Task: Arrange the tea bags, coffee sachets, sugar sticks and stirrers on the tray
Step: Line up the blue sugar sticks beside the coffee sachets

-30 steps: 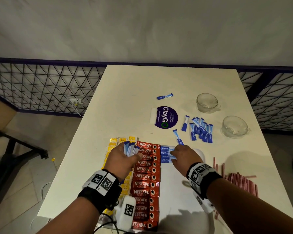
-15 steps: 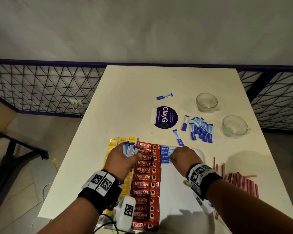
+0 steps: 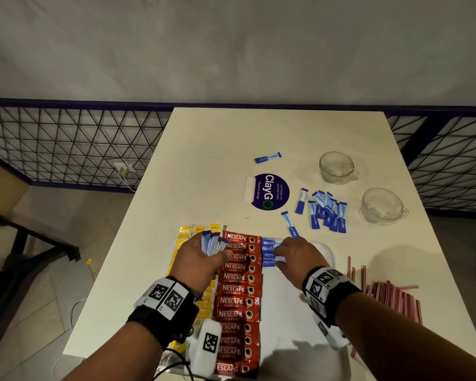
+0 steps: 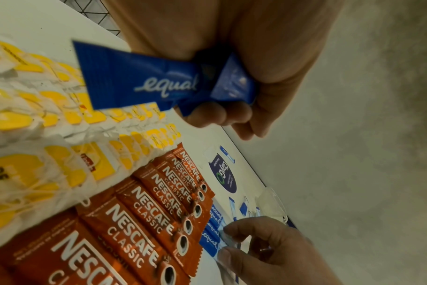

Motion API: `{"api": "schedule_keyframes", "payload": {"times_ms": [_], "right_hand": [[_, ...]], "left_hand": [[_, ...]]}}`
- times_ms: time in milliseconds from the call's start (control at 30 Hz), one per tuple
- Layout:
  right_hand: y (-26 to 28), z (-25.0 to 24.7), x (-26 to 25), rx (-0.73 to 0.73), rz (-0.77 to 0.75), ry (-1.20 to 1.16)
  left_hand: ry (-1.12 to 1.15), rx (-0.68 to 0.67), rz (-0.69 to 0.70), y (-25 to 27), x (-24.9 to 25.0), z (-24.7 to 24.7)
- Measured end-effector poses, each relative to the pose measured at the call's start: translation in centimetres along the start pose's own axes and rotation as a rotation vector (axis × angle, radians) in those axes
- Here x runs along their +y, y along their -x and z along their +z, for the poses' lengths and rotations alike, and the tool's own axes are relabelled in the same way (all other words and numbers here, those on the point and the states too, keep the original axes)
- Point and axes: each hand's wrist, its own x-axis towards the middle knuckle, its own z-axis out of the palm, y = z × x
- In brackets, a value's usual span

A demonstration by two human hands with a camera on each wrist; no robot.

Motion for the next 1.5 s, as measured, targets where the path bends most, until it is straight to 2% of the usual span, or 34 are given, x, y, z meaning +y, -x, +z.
{"api": "schedule_keyframes", "payload": {"times_ms": [500, 733, 800, 900, 1033, 1233, 1400, 1500], "right_hand": [[-0.3, 0.4, 0.4, -0.056, 0.023, 0.032], [-0.2, -0.2, -0.3, -0.031, 0.034, 0.038], [0.0, -0.9, -0.9, 0.012, 0.032, -0.06], [0.2, -3.0, -2.9, 0.109, -0.025, -0.324], [0.7, -6.3, -6.5, 0.044, -0.087, -0.7], [1.4, -6.8, -5.8, 0.07, 0.047, -0.838], [2.3, -6.8, -5.4, 0.063, 0.18, -1.107], [2.9, -6.9, -6.1, 0.053, 0.235, -1.23]], "left_hand": [[-0.006, 0.003, 0.026, -0.2, -0.3, 0.0], [0.003, 0.009, 0.021, -0.2, -0.7, 0.0], [0.02, -0.009, 0.008, -0.1, -0.7, 0.0], [0.101, -0.106, -0.042, 0.1, -0.8, 0.1], [0.11, -0.249, -0.045, 0.5, -0.4, 0.8], [0.212, -0.303, -0.066, 0.4, -0.1, 0.6], [0.425, -0.26, -0.118, 0.1, -0.6, -0.2], [0.512, -0.236, -0.103, -0.1, -0.6, -0.7]]}}
